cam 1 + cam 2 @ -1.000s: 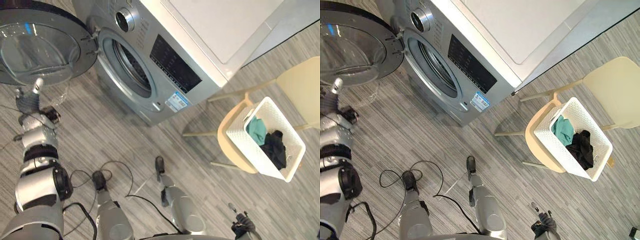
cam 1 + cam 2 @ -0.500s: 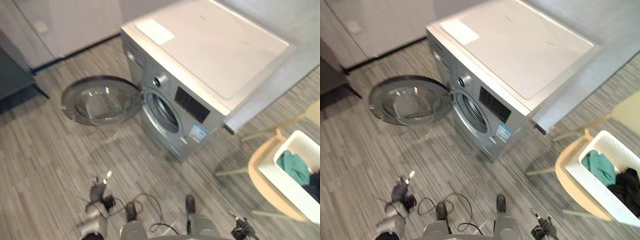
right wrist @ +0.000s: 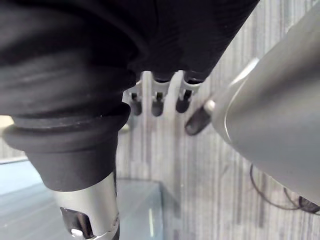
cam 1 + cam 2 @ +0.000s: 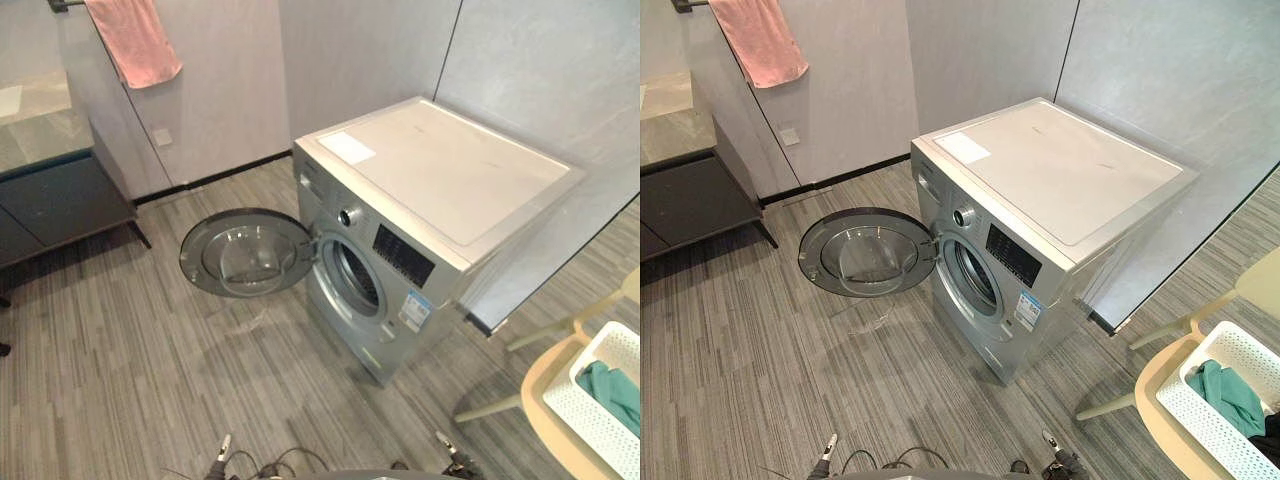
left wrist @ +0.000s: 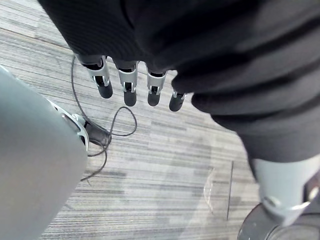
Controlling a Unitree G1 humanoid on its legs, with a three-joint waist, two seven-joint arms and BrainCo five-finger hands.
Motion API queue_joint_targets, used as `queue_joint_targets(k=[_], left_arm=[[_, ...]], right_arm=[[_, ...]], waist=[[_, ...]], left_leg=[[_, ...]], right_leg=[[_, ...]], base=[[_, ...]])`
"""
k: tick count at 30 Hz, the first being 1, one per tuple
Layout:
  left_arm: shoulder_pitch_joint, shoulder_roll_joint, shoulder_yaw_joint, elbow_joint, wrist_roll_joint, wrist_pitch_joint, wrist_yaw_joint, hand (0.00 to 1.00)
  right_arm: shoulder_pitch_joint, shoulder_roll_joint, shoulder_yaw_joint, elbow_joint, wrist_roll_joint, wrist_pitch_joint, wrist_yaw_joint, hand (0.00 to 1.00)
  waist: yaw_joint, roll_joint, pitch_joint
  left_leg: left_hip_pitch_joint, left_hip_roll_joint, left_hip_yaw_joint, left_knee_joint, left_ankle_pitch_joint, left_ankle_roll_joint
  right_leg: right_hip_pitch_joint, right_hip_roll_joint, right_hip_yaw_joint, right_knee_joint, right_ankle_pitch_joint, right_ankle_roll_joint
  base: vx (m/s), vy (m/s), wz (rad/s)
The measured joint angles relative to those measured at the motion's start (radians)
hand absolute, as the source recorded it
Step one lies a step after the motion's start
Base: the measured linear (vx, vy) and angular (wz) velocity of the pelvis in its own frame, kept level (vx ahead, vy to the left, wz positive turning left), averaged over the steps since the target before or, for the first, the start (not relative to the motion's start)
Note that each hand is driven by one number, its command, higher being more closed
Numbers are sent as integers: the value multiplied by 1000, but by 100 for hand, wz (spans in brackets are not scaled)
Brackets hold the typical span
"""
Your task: Pick up the laundry basket with both hands and put the clothes into the washing machine.
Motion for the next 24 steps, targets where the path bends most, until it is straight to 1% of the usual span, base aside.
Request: queue_joint_targets(k=[3, 4, 5, 6, 7, 8, 9, 10, 11, 12, 13, 14, 15, 16, 17, 18, 19, 20, 21, 22, 23, 24], left_arm=[[-5, 7, -35, -3, 40, 0, -10, 0], [-9, 12, -54, -3, 59, 0, -19, 0], [-12, 12, -55, -4, 71, 0, -20, 0], [-18, 13, -55, -4, 88, 0, -19, 0], [-22, 13, -55, -4, 96, 0, -19, 0], [-31, 18, -58, -5, 119, -1, -17, 0], [-42, 27, -72, -5, 127, -2, -15, 0], [-48, 31, -83, -5, 140, -2, -14, 0], [-65, 31, -86, -8, 167, -2, -15, 0], [-73, 30, -85, -7, 177, -2, -15, 0], [-78, 22, -79, -11, 187, -2, -15, 0], [-80, 8, -74, -24, 189, -2, -15, 0], [-93, -2, -59, -30, 163, -1, -17, 0], [-99, -15, -46, -33, 135, -1, -17, 0], [-110, -46, -38, -41, 79, -1, -17, 0], [-119, -64, -40, -45, 37, -1, -18, 0], [-115, -62, -47, -46, -6, 0, -19, 0], [-106, -47, -59, -44, -22, 1, -16, 0], [-93, -33, -89, -42, -47, 2, -15, 0], [-99, -33, -140, -42, -65, -2, -17, 0], [-107, -31, -164, -45, -78, -5, -17, 0], [-108, -24, -172, -45, -91, -13, -16, 0]], right_arm=[[4, 1, 3, 0, 1, 0, 3, 0], [15, 3, 9, -4, 1, 0, 3, 0], [18, 3, 11, -5, 1, 0, 3, 0], [22, 7, 17, -16, 1, 0, 3, 0], [24, 10, 25, -26, 1, 0, 3, 0], [24, 17, 31, -37, 0, -1, 3, 0], [23, 29, 33, -54, 0, -2, 2, 0], [23, 37, 32, -61, 0, -2, 2, 0], [40, 51, 31, -68, 1, -1, 1, 0], [42, 51, 27, -66, 1, 0, 1, 0], [49, 52, 26, -66, 0, -1, -2, 0], [61, 52, 25, -67, 0, -3, -5, 0], [69, 57, 25, -65, -1, -3, -12, 0], [68, 57, 20, -64, -1, -3, -16, 0], [58, 44, 5, -56, -6, -3, -18, 0], [46, 36, -19, -38, -15, 0, -19, 0], [43, 43, -45, 2, -42, 13, -18, 0], [42, 42, -59, 25, -57, 22, -18, 0], [31, 24, -72, 44, -86, 33, -24, 0], [23, -13, -67, 68, -118, 35, -28, 0], [14, -37, -70, 78, -126, 38, -35, 0], [-5, -61, -66, 87, -128, 47, -40, 0]], waist=[[-4, -8, 3], [-5, -17, 7], [-5, -20, 7], [-10, -23, 8], [-13, -26, 7], [-14, -36, 6], [-24, -42, 5], [-28, -50, 9], [-42, -65, 13], [-46, -65, 19], [-48, -69, 16], [-52, -69, 17], [-50, -75, 12], [-47, -77, 8], [-39, -54, 4], [-38, -36, 8], [-49, -58, 1], [-46, -61, -1], [-44, -61, -7], [-40, -30, -5], [-37, -6, -6], [-26, 13, -12]], left_leg=[[37, 7, 71, 0, -16, -9], [51, 11, 100, 0, -23, -14], [59, 14, 118, 1, -27, -18], [69, 21, 165, 1, -34, -25], [71, 26, 194, 1, -37, -29], [78, 34, 256, 2, -43, -38], [86, 45, 313, 7, -48, -45], [91, 50, 332, 8, -50, -48], [109, 69, 385, 30, -56, -58], [115, 86, 407, 60, -67, -68], [127, 112, 435, 96, -76, -78], [131, 147, 471, 152, -88, -91], [131, 168, 513, 201, -99, -76], [132, 169, 535, 211, -108, -59], [135, 172, 566, 189, -126, -10], [144, 165, 574, 182, -134, -23], [151, 151, 576, 226, -137, -35], [150, 144, 568, 266, -138, -36], [105, 164, 519, 356, -179, -32], [56, 98, 440, 230, -174, 2], [47, 85, 437, 211, -165, 9], [45, 74, 433, 192, -142, -29]], right_leg=[[-5, 15, 62, 4, 3, -4], [-11, 23, 88, 4, 6, -8], [-24, 28, 103, 4, 8, -10], [-44, 45, 146, 5, 15, -21], [-60, 53, 166, 5, 21, -28], [-90, 76, 215, 4, 37, -39], [-112, 97, 255, -1, 58, -43], [-117, 104, 256, -6, 65, -44], [-127, 125, 263, -16, 85, -60], [-127, 131, 251, -18, 88, -79], [-129, 142, 205, -10, 87, -148], [-132, 152, 129, 6, 74, -265], [-136, 143, 35, 4, 45, -376], [-135, 129, -27, -7, 30, -425], [-141, 95, -146, -11, -12, -371], [-188, 62, -224, 105, -25, -314], [-192, -15, -285, 212, -4, -279], [-186, -29, -299, 213, 6, -223], [-157, -47, -290, 170, 40, -175], [-133, -39, -278, 86, 86, -110], [-129, -33, -270, 43, 113, -71], [-119, -36, -258, -41, 148, -26]], base=[[-32, 3, -60], [-25, 1, -70], [-35, 1, -88], [-32, -3, -89], [-30, -10, -133], [12, -25, -148], [25, -32, -142], [53, -76, -131], [62, -77, -96], [85, -105, -109], [79, -96, -101], [41, -108, -113], [9, -71, -100], [-23, -18, -103], [10, 21, -96], [80, -20, -89], [129, -58, -59], [100, -107, -48], [-4, -40, -33], [-40, 16, -29], [-11, 44, -49], [26, 15, -37]])
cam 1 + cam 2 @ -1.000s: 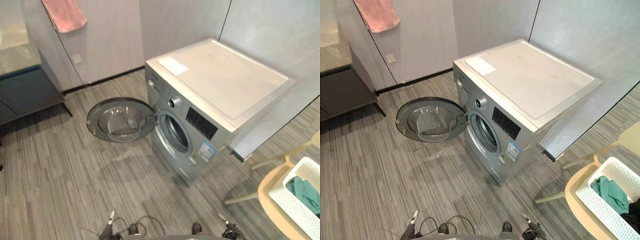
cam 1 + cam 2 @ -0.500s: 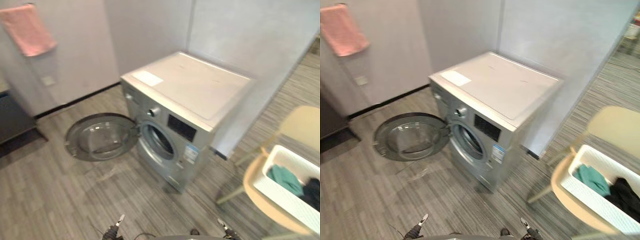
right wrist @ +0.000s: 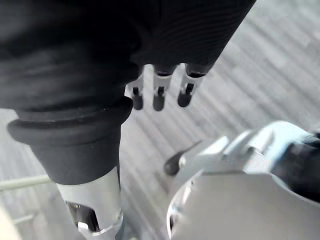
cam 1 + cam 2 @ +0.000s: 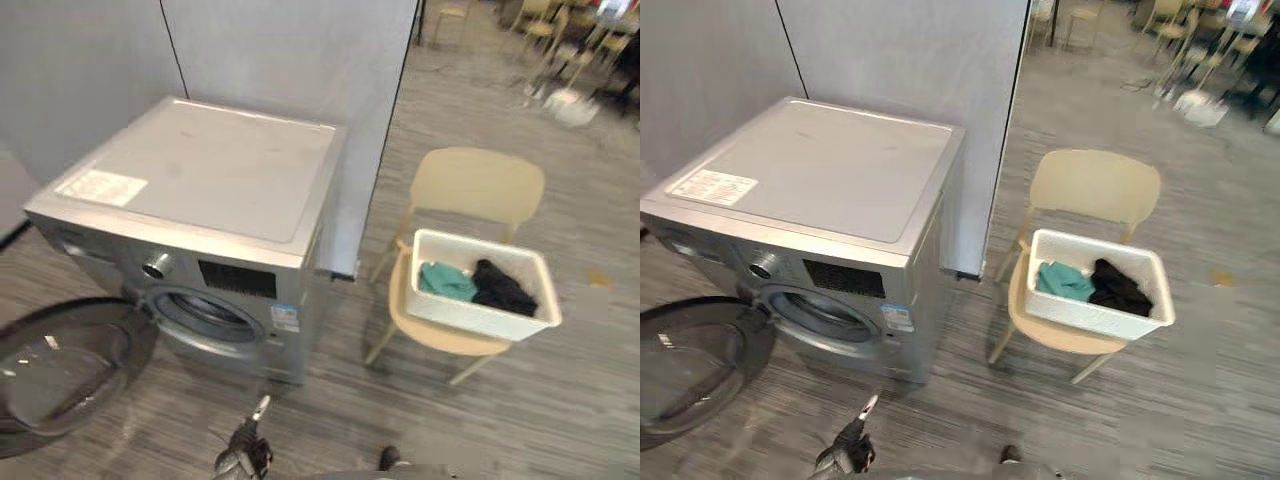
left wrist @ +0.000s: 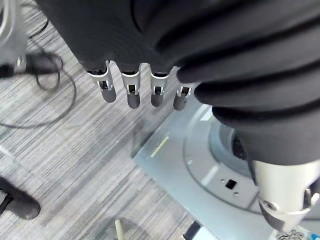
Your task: Pick up the laundry basket with both hands and put the clothes into the washing machine.
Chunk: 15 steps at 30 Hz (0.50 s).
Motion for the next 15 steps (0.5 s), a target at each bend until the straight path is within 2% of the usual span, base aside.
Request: queue_joint_targets(k=[2, 3, 5, 6, 7, 8, 9, 10, 11, 12, 13, 14, 15], left_arm=[[-5, 39, 7, 1, -40, -2, -3, 0], [-4, 73, 31, 2, -67, -2, -3, 0], [14, 100, 142, 21, -82, 2, -2, 0], [22, 110, 175, 26, -87, 5, 3, 0], [47, 125, 227, 31, -89, 9, 22, 0], [69, 126, 261, 33, -90, 13, 28, 0], [75, 114, 287, 41, -104, 15, 30, 0], [77, 105, 293, 46, -110, 17, 32, 0], [79, 86, 291, 65, -119, 18, 32, 0], [82, 39, 274, 76, -133, 19, 28, 0], [85, 11, 263, 73, -153, 13, 20, 0], [86, 10, 239, 74, -153, 13, 17, 0], [96, 9, 199, 73, -152, 11, 18, 0]], right_arm=[[-29, 3, 10, -3, 10, 1, 2, 0], [-46, 6, 25, -4, 19, 2, 2, 0], [-74, 7, 89, -29, 42, -5, 14, 0], [-85, 8, 107, -34, 44, -12, 21, 0], [-104, 8, 153, -46, 47, -25, 27, 0], [-121, 4, 202, -69, 47, -40, 27, 0], [-127, -7, 240, -75, 41, -56, 28, 0], [-132, -17, 260, -75, 37, -63, 28, 0], [-132, -32, 289, -75, 28, -70, 27, 0], [-138, -53, 298, -77, 7, -70, 26, 0], [-137, -71, 298, -78, 1, -70, 23, 0], [-134, -80, 298, -77, 1, -70, 23, 0], [-129, -86, 300, -77, 1, -66, 24, 0]], waist=[[-13, 0, 25], [-6, 11, 32], [1, 0, 44], [3, 3, 47], [3, -10, 43], [4, -10, 44], [6, -2, 50], [9, 4, 57], [24, 6, 66], [39, 3, 85], [48, 24, 98], [52, 36, 106], [56, 53, 117]], left_leg=[[-2, -2, -6, -1, 0, -1], [18, 11, -6, 0, 3, -7], [57, 59, 13, 35, 4, -9], [57, 78, 20, 62, 4, -10], [50, 125, 28, 140, 3, -10], [29, 185, 28, 246, 1, -6], [1, 234, 6, 348, -2, 60], [-29, 254, -42, 417, 7, 133], [-103, 257, -204, 544, 61, 219], [-154, 185, -357, 606, -24, 130], [-186, 108, -424, 612, -95, 91], [-203, 58, -451, 598, -131, 84], [-229, -34, -478, 529, -167, 91]], right_leg=[[44, 8, -13, -77, 28, 5], [68, 28, -10, -88, 37, 2], [99, 75, 10, -88, 21, -20], [101, 88, 17, -88, 14, -28], [103, 116, 38, -88, 3, -44], [106, 147, 56, -87, -8, -60], [110, 171, 74, -87, -20, -79], [119, 181, 84, -87, -27, -88], [132, 185, 113, -86, -40, -107], [139, 171, 156, -70, -53, -119], [140, 163, 183, -61, -58, -119], [141, 159, 198, -57, -61, -116], [146, 151, 229, -56, -64, -111]], base=[[14, -19, -4], [6, -69, -10], [14, -97, -33], [23, -121, -54], [28, -184, -66], [37, -253, -74], [27, -220, -60], [40, -171, -59], [74, -43, -74], [115, 28, -83], [112, 73, -74], [105, 62, -70], [74, 45, -69]])
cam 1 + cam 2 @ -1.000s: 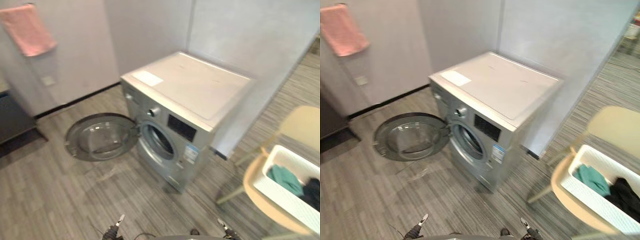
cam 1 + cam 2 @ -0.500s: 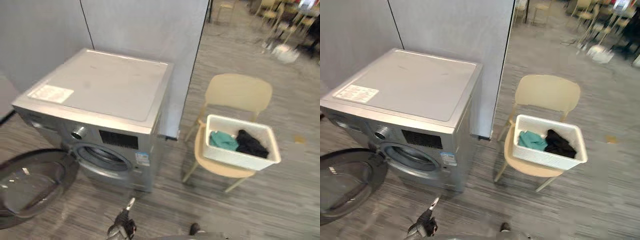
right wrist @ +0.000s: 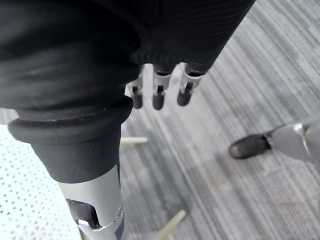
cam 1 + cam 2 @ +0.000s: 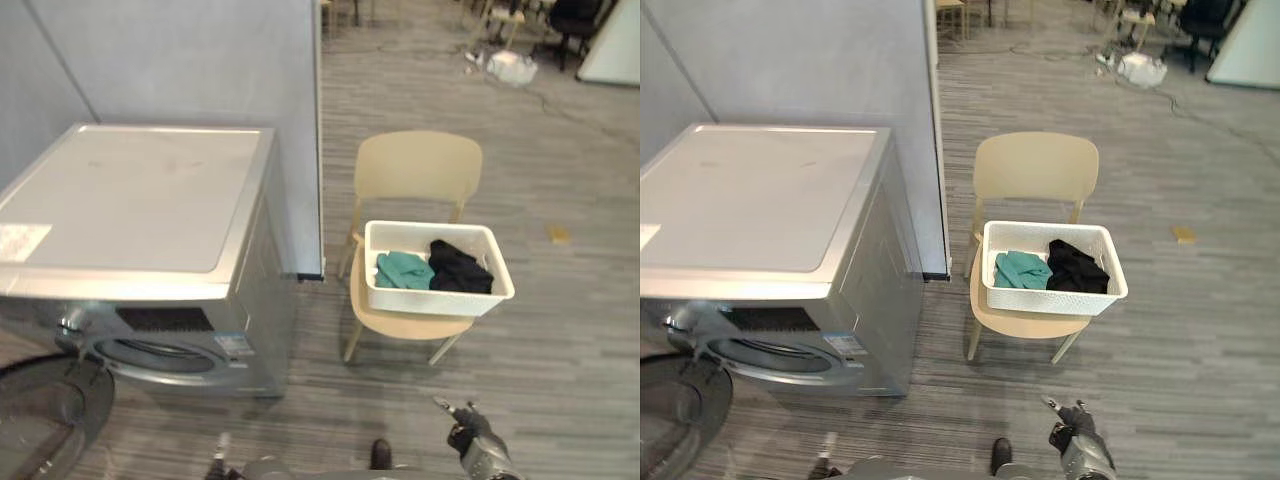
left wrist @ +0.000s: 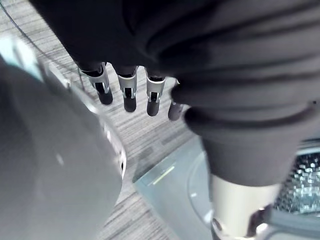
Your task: Pick up the laundry basket with both hands and put the clothes into the washing machine.
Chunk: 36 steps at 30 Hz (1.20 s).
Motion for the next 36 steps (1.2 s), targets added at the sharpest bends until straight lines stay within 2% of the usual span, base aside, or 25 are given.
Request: queue_joint_targets(k=[2, 3, 5, 6, 8, 9, 10, 13, 14, 15, 16, 17, 19, 20, 21, 22, 23, 24, 25, 26, 28, 29, 32, 34, 36], left_arm=[[22, -5, -32, -4, 3, -8, 0, 0], [32, -5, -30, -5, 6, -6, 0, 0], [36, -12, -19, -13, 9, -7, 1, 0], [35, -10, -14, -23, 20, -6, 0, 0], [33, -15, -9, -39, 55, -6, 0, 0], [33, -15, -13, -39, 69, -7, 0, 0], [30, -12, -15, -40, 84, -7, 1, 0], [-8, 5, -32, -55, 89, -7, 3, 0], [-47, 8, -43, -58, 94, -7, 3, 0], [-59, 6, -44, -64, 96, 2, 11, 0], [-54, 9, -41, -54, 96, 15, 29, 0], [-41, 8, -46, -58, 96, 9, 28, 0], [-40, 6, -74, -70, 96, 7, 25, 0], [-34, 3, -104, -90, 98, -11, 20, 0], [-31, 3, -110, -92, 99, -16, 19, 0], [-27, 4, -110, -93, 102, -23, 17, 0], [-14, 16, -108, -98, 114, -31, 10, 0], [0, 0, -103, -87, 128, -31, -1, 0], [4, -19, -101, -85, 139, -31, -3, 0], [5, -48, -96, -83, 168, -31, -8, 0], [0, -56, -72, -76, 186, -30, -16, 0], [0, -57, -67, -74, 186, -30, -15, 0], [-1, -50, -50, -79, 158, -31, -14, 0], [0, -18, -53, -74, 152, -30, -9, 0], [5, -11, -68, -70, 154, -29, 2, 0]], right_arm=[[8, 12, 15, 0, 0, 5, 4, 0], [10, 31, 15, -3, -2, 6, 5, 0], [20, 62, 35, -18, -7, 6, 9, 0], [19, 81, 42, -24, -34, 6, 16, 0], [40, 99, 59, -24, -52, 5, 17, 0], [60, 107, 65, -31, -67, 4, 20, 0], [65, 112, 65, -34, -72, 4, 23, 0], [65, 126, 43, -43, -85, -1, 25, 0], [68, 128, 6, -43, -102, 1, 25, 0], [72, 128, -14, -41, -109, 3, 24, 0], [82, 125, -47, -43, -110, 8, 23, 0], [99, 121, -79, -44, -110, 8, 19, 0], [115, 115, -113, -43, -109, 12, 16, 0], [127, 114, -137, -37, -106, 22, 15, 0], [129, 113, -142, -35, -105, 24, 15, 0], [133, 116, -146, -35, -99, 27, 15, 0], [148, 130, -147, -31, -79, 27, 15, 0], [155, 123, -158, -18, -49, 27, 15, 0], [150, 111, -170, -12, -36, 27, 15, 0], [138, 95, -194, 7, -24, 27, 14, 0], [120, 92, -216, 21, -19, 29, 15, 0], [117, 89, -216, 28, -19, 29, 15, 0], [114, 85, -202, 49, -22, 27, 14, 0], [106, 85, -183, 48, -23, 23, 3, 0], [92, 83, -181, 20, -20, 18, -24, 0]], waist=[[2, 20, 5], [23, 23, 2], [27, 8, -7], [27, -8, -7], [29, -14, -13], [30, -15, -20], [30, -21, -22], [21, -57, -25], [20, -65, -14], [21, -64, -14], [20, -65, -14], [21, -63, -15], [18, -57, -17], [21, -58, -18], [20, -59, -19], [19, -68, -25], [18, -103, -46], [9, -60, -76], [2, -39, -87], [-4, -6, -96], [-10, -6, -97], [-11, -6, -97], [-26, -9, -95], [-26, -34, -84], [-31, -34, -83]], left_leg=[[-10, -134, -77, -216, 3, -5], [9, -171, -142, -271, 12, 46], [28, -217, -195, -316, -7, 56], [40, -214, -172, -328, -10, 63], [88, -204, -120, -366, -2, 67], [127, -204, -100, -399, 8, 87], [162, -205, -74, -419, 12, 93], [189, -213, -43, -382, 12, 95], [201, -205, -57, -347, 4, 82], [206, -199, -67, -334, 2, 78], [229, -181, -83, -323, -3, 70], [243, -158, -92, -320, -7, 63], [252, -128, -121, -325, -19, 43], [276, -103, -136, -345, -32, 20], [285, -94, -136, -345, -42, 4], [302, -84, -134, -346, -55, -19], [327, -78, -134, -353, -70, -46], [341, -27, -136, -361, -76, -61], [340, 3, -137, -361, -66, -76], [343, 39, -136, -365, -22, -96], [354, 50, -147, -369, 121, -99], [348, 60, -160, -358, 149, -100], [252, 116, -238, -227, 242, -21], [185, 157, -191, -125, 358, 16], [155, 187, -58, -85, 322, 8]], right_leg=[[7, 6, 44, -2, -7, 10], [11, 23, 79, -7, -11, 16], [18, 19, 103, -11, -16, 15], [4, 15, 111, 19, -27, 28], [-4, 13, 116, 90, -75, 40], [-24, 9, 106, 176, -129, 46], [-74, 0, 82, 316, -190, 56], [-247, -20, 77, 705, -244, 117], [-283, -33, 55, 812, -227, 136], [-292, -43, 38, 854, -234, 125], [-301, -68, 6, 916, -263, 89], [-311, -109, -15, 938, -276, 74], [-322, -168, -19, 905, -279, 67], [-320, -224, -7, 771, -266, 71], [-319, -240, 0, 699, -248, 67], [-314, -258, 6, 577, -183, 40], [-300, -269, 34, 441, -16, 40], [-284, -215, 43, 445, -95, 171], [-288, -186, 37, 443, -107, 178], [-295, -146, 27, 454, -127, 163], [-287, -115, 22, 484, -163, 119], [-275, -105, 14, 477, -170, 111], [-195, -75, -68, 406, -183, 87], [-119, -64, -123, 343, -179, 60], [-77, -65, -160, 290, -165, 42]], base=[[54, 98, -88], [77, 141, -92], [132, 102, -60], [181, 91, -39], [205, 87, -27], [255, 53, -32], [224, 33, -42], [231, -18, -20], [285, -101, 34], [285, -163, 45], [323, -228, 48], [268, -193, 53], [263, -275, 58], [317, -414, 36], [327, -498, 0], [226, -389, -33], [296, -526, -49], [240, -425, -51], [318, -545, -51], [245, -405, -43], [280, -557, -26], [257, -559, 17], [123, -316, 59], [87, -300, 60], [69, -186, 48]])
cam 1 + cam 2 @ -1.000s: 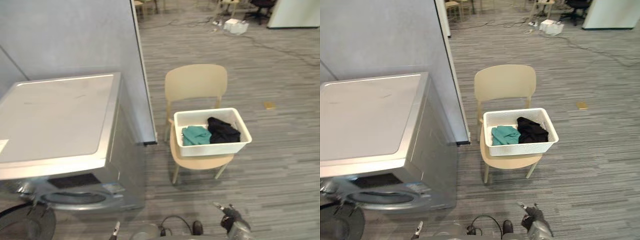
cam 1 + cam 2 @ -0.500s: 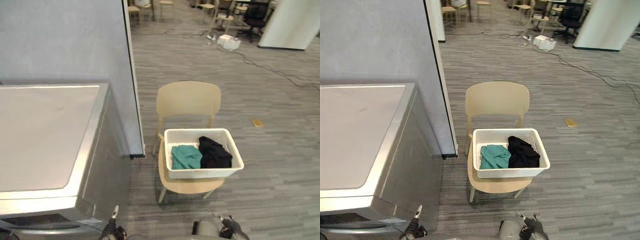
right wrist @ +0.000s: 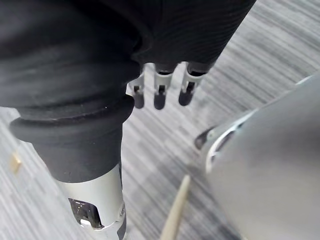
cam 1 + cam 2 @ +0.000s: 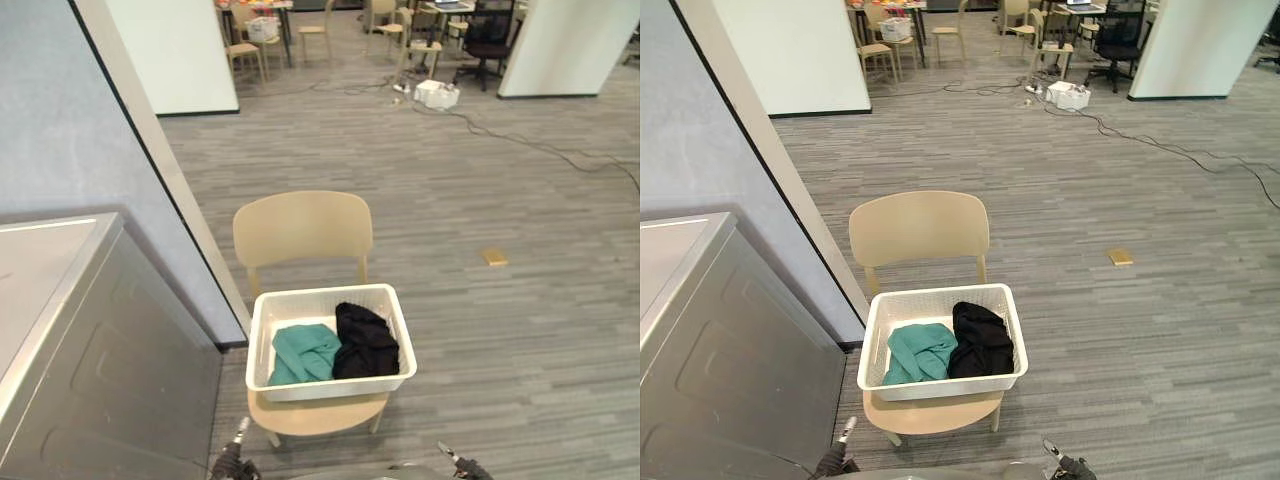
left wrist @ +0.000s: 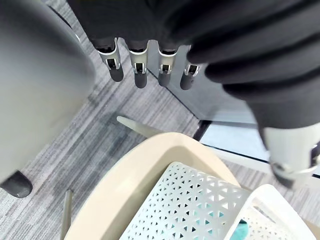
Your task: Pick up the laundry basket with both hands and put the clothes into the washing machine.
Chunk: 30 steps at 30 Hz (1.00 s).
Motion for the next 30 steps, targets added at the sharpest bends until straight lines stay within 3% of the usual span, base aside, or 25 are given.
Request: queue_joint_targets(k=[1, 2, 3, 5, 6, 10, 11, 13, 17, 21, 24, 26, 30], left_arm=[[1, 0, -10, 0, 0, -1, 3, 0], [3, 0, -13, -1, 1, -1, 3, 0], [8, 3, -26, 0, 8, 0, 9, 0], [13, 4, -41, 3, 11, 1, 18, 0], [4, -8, -40, 7, 27, 2, 31, 0], [-1, 22, -41, 5, 91, 6, 69, 0], [0, 26, -50, 5, 103, 5, 77, 0], [0, 37, -98, 6, 126, 4, 87, 0], [-18, 47, -186, 5, 150, -6, 85, 0], [-31, 59, -259, -5, 183, -9, 68, 0], [-50, 82, -309, -10, 207, -26, 58, 0], [-54, 99, -327, -25, 208, -31, 44, 0], [-85, 113, -326, -30, 223, -37, 45, 0]], right_arm=[[5, 0, 6, -78, 7, -3, -15, 0], [5, 1, 13, -129, 18, -5, -25, 0], [13, 12, 38, -344, 20, -18, -72, 0], [23, 23, 61, -499, 18, -38, -103, 0], [17, 28, 74, -646, 0, -62, -139, 0], [-13, 68, 186, -903, -109, -102, -196, 0], [-13, 66, 252, -943, -141, -123, -191, 0], [-21, 61, 323, -963, -179, -131, -174, 0], [-60, 5, 448, -959, -288, -140, -79, 0], [-116, -81, 554, -886, -299, -144, -29, 0], [-231, -153, 650, -763, -425, -131, 8, 0], [-304, -150, 706, -675, -474, -121, 27, 0], [-375, -133, 780, -618, -512, -118, 43, 0]], waist=[[-1, 1, 2], [0, 1, 2], [-5, -1, 1], [-4, 2, 0], [-3, 18, 10], [5, -18, 37], [5, -15, 40], [9, -25, 33], [30, -6, 44], [28, -1, 45], [38, -28, 63], [76, -55, 79], [108, -64, 127]], left_leg=[[-2, -20, 69, -17, -100, -40], [-1, -43, 90, -49, -141, -59], [24, -115, 145, -194, -200, -36], [62, -142, 127, -314, -198, -37], [88, -153, 121, -393, -204, -46], [86, -198, 113, -418, -213, -61], [89, -213, 109, -415, -213, -61], [90, -221, 109, -410, -213, -61], [81, -221, 103, -414, -213, -61], [42, -217, 43, -445, -214, -61], [7, -218, -6, -460, -213, -61], [-7, -219, -28, -449, -213, -61], [-55, -236, -75, -414, -213, -60]], right_leg=[[25, -2, -12, -38, 16, 0], [33, -3, -17, -59, 25, 4], [46, -5, -29, -108, 42, 17], [42, -2, -35, -134, 59, 29], [45, 7, -36, -162, 91, 44], [69, -17, -29, -251, 163, 53], [84, -29, -28, -270, 171, 62], [95, -36, -27, -289, 180, 64], [99, -30, -30, -320, 200, 61], [75, -25, -75, -320, 201, 61], [59, -26, -114, -320, 211, 58], [61, -29, -126, -320, 215, 53], [47, -47, -148, -320, 228, 51]], base=[[57, -109, 45], [27, 12, 37], [9, 67, 25], [24, 88, 21], [29, 96, 12], [5, 138, 2], [12, 90, 3], [0, 49, 2], [-8, -6, 0], [-31, -24, 27], [-45, -5, 38], [-51, 0, 24], [-30, 19, 29]])
